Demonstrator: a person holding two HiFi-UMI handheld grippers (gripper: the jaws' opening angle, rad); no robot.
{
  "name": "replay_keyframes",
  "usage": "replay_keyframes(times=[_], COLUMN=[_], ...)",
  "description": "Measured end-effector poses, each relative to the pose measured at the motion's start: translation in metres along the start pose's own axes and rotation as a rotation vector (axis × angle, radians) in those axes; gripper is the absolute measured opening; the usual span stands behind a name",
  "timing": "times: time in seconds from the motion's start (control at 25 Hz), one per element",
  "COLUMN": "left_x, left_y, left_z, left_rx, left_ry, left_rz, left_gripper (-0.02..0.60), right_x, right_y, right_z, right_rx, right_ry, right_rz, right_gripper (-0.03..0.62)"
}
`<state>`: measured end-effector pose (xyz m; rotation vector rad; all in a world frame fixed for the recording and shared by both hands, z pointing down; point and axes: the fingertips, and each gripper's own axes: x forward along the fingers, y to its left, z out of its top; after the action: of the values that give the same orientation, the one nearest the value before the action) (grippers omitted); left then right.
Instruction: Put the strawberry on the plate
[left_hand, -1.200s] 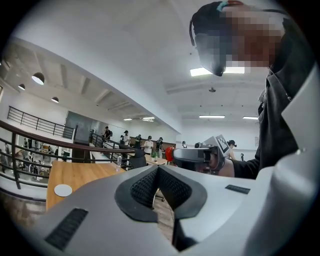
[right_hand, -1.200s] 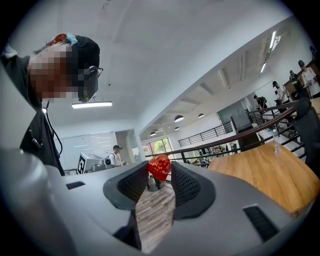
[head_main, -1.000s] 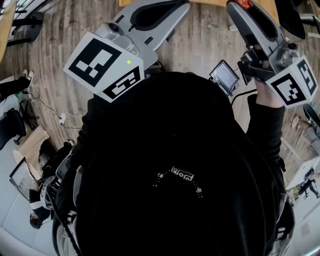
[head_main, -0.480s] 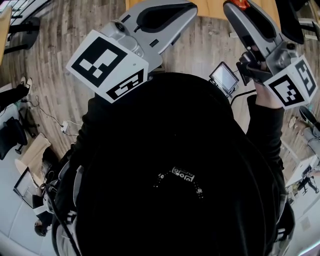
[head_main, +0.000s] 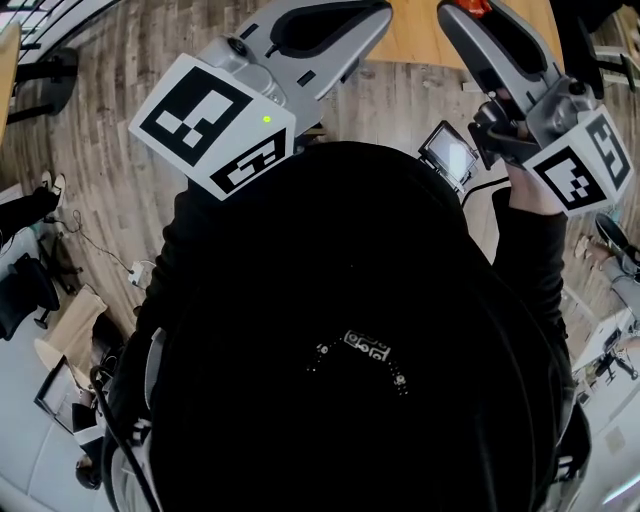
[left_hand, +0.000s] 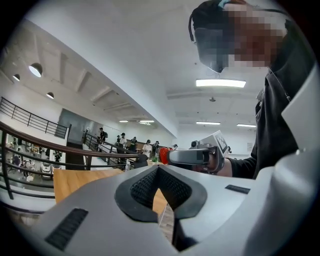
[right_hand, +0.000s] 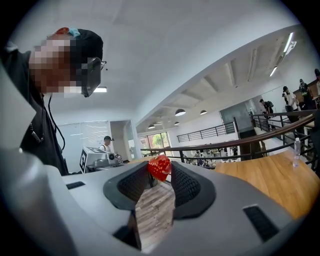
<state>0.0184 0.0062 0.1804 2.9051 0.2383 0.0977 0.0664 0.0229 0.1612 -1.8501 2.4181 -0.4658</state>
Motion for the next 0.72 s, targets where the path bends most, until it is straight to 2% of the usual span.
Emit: replay_keyframes(times=[0.32, 0.72], left_x=[-0.032, -0.044], left_y=[0.060, 0.047], left_z=[-0.001, -0.008], left_rx=[-0.021, -0.058], left_ry=[-0.003, -0.005], left_rz=[0.050, 0.035], left_gripper=[-0.002, -0.001], right_x=[0.065, 0.051], right_y=[-0.002, 0.014], right_z=[-0.004, -0.009], right_rx=[-0.046, -0.026], right_ry=[0.045, 0.068], right_rz=[0.002, -0.032], right_gripper=[0.150, 0.150])
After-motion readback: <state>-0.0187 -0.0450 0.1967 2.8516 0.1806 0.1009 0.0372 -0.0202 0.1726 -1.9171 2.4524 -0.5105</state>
